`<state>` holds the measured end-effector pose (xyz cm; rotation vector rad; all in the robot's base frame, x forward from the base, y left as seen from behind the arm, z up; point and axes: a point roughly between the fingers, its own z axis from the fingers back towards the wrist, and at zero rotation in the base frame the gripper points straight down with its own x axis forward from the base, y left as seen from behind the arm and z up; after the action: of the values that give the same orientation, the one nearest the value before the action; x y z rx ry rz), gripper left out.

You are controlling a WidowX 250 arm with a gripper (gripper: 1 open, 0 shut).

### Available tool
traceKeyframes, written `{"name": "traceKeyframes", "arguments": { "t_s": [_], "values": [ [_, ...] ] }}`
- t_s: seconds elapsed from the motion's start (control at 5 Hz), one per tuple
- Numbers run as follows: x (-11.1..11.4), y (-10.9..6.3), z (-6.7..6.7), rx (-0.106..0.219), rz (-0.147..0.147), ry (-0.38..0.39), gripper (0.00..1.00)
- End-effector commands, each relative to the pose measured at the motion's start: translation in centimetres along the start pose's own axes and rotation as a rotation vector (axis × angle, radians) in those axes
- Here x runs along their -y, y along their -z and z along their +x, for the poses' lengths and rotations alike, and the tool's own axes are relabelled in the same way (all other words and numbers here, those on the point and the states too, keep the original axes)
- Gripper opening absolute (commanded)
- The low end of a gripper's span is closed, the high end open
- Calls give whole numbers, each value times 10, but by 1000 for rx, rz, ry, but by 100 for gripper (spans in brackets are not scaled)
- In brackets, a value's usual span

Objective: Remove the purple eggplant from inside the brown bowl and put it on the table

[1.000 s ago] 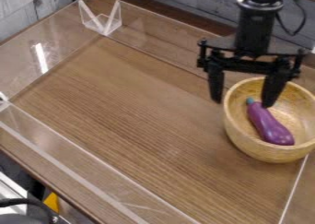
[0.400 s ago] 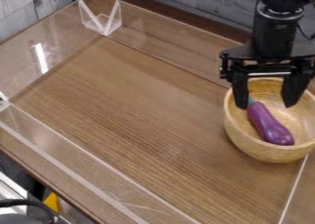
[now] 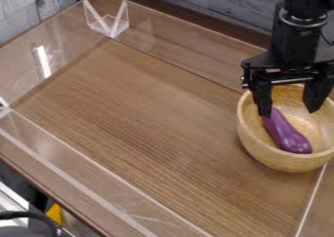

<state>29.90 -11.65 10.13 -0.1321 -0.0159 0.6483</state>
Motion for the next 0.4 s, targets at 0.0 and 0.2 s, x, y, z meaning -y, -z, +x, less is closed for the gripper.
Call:
{"name": "traceKeyframes", "arguments": {
  "t_s": [0.0, 0.2],
  "values": [
    [8, -14, 17, 38, -70, -71, 100],
    [6, -13, 27, 43, -85, -120, 100]
  ]
}}
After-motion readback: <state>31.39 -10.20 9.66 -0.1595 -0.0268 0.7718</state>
